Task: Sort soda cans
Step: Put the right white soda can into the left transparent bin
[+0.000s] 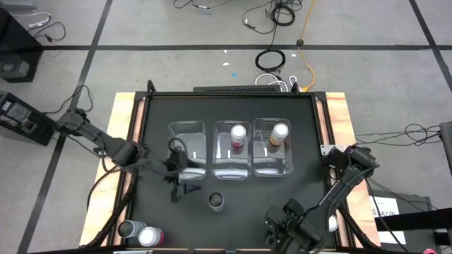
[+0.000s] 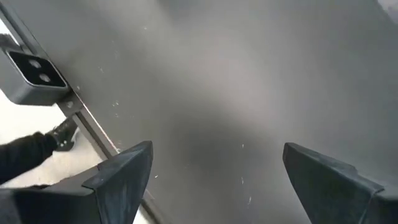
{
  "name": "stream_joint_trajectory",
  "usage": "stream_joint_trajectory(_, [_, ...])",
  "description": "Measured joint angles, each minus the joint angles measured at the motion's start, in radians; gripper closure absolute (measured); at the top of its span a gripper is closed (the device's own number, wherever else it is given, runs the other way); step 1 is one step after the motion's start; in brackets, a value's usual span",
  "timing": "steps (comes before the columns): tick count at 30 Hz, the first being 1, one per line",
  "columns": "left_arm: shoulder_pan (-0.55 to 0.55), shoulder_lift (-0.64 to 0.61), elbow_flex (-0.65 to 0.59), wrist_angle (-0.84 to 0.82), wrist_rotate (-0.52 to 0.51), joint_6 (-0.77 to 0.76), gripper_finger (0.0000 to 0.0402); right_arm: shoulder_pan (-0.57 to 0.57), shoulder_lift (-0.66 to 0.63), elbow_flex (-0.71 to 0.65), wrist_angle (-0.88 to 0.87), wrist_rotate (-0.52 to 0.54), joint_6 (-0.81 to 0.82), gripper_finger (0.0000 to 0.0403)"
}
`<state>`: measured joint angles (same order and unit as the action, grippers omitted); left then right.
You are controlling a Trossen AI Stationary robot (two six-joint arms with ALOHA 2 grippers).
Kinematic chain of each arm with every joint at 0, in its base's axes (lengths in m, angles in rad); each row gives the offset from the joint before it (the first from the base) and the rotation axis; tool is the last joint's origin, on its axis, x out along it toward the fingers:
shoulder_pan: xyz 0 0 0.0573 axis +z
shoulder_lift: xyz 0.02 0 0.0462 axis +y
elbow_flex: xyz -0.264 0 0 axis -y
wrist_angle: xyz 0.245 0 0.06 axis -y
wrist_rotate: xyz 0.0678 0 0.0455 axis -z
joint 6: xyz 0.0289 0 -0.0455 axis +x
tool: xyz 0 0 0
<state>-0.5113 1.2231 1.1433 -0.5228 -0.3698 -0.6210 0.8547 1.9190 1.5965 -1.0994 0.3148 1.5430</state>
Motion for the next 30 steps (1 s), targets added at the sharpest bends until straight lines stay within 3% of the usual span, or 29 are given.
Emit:
stream_joint_trajectory(9, [-0.048,0.102,0.054,0.043,0.000,-0.030,0.0009,-0.011,-0.280,-0.442,0.364,0.030,-0.090,0.0067])
stream_joint_trajectory(14, [-0.061,0.129,0.055,0.081,0.000,-0.053,0.0009,-0.010,-0.454,-0.609,0.409,0.061,-0.129,0.0086])
stream_joint_trajectory(21, [-0.061,0.170,0.055,0.062,0.000,-0.021,0.0009,-0.011,-0.599,-0.699,0.398,0.147,-0.167,0.0090])
stream_joint_trajectory(30, [-0.061,0.251,0.055,0.098,0.001,-0.001,0.0009,-0.011,-0.618,-0.704,0.400,0.158,-0.194,0.0090])
